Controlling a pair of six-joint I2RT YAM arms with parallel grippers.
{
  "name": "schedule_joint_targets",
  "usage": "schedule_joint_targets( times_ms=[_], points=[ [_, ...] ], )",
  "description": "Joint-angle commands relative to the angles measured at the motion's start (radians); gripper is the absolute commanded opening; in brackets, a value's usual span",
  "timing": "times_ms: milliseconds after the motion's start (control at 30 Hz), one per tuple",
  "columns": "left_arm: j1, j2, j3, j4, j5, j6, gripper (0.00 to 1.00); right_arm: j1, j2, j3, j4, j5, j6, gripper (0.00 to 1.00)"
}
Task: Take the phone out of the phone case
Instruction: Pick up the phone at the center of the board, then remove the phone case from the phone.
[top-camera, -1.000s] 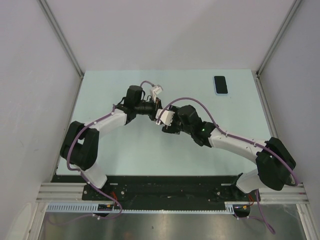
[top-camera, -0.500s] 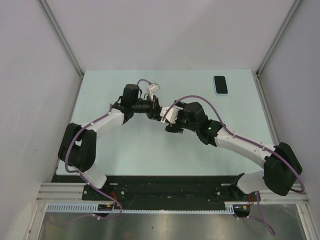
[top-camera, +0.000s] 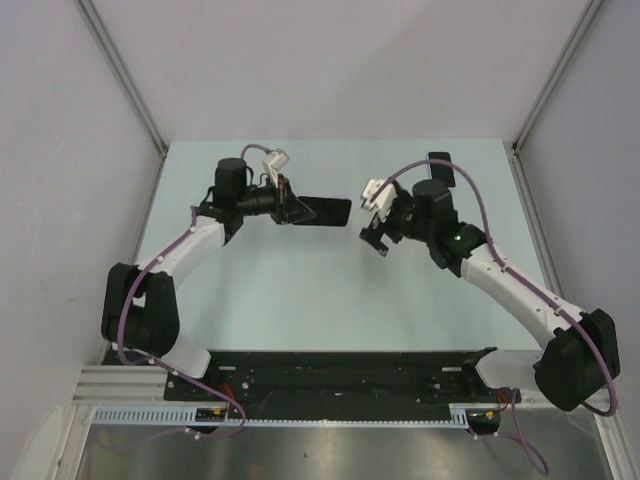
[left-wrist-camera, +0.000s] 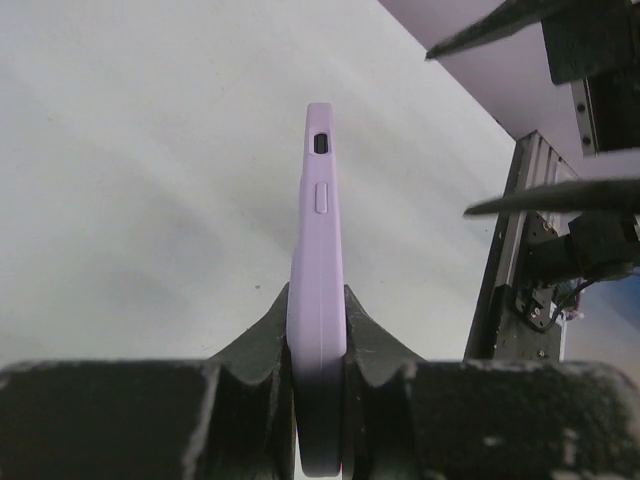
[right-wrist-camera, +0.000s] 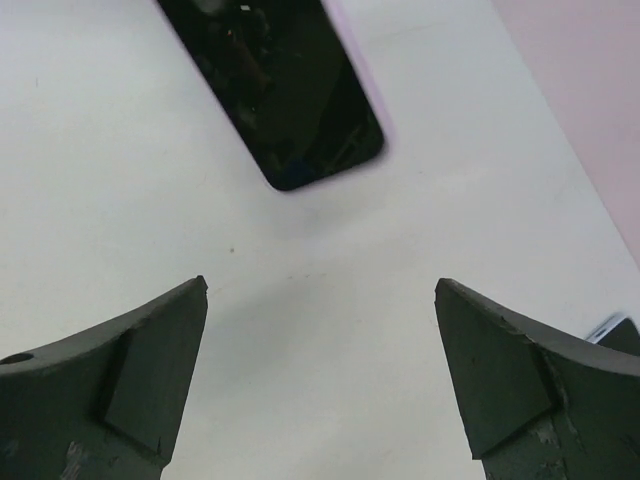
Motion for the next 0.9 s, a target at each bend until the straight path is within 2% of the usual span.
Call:
schedule_joint_targets(
  times_ms=[0, 233, 333, 500, 700, 867],
  points=[
    [0.095, -0.125, 0.045, 0.078, 0.091, -0.064, 0.00, -0.139, -0.066, 0.087, 0.021, -0.232, 0.213, 1.00],
    [0.136, -0.200, 0.036, 0.098, 0.163, -0.129, 0.00, -0.302, -0.071, 0.101, 0.132, -0.522, 0.517, 0.98],
    [0.136, -0.214, -0.010, 0.175, 0.180, -0.191, 0.00, -0.351, -0.037, 0.101, 0.223, -0.608, 0.669, 0.97],
    [0.130, -0.212, -0.084, 0.355, 0.218, -0.325, 0.00, -0.385, -0.002, 0.093, 0.340, -0.679, 0.859, 0.95],
    [0.089, -0.154, -0.105, 0.498, 0.189, -0.420, 0.01, -0.399, -0.018, 0.025, 0.473, -0.712, 0.928, 0.94],
    [0.049, -0.083, -0.089, 0.633, 0.231, -0.524, 0.00, -0.399, 0.008, 0.016, 0.585, -0.734, 1.040, 0.93]
  ],
)
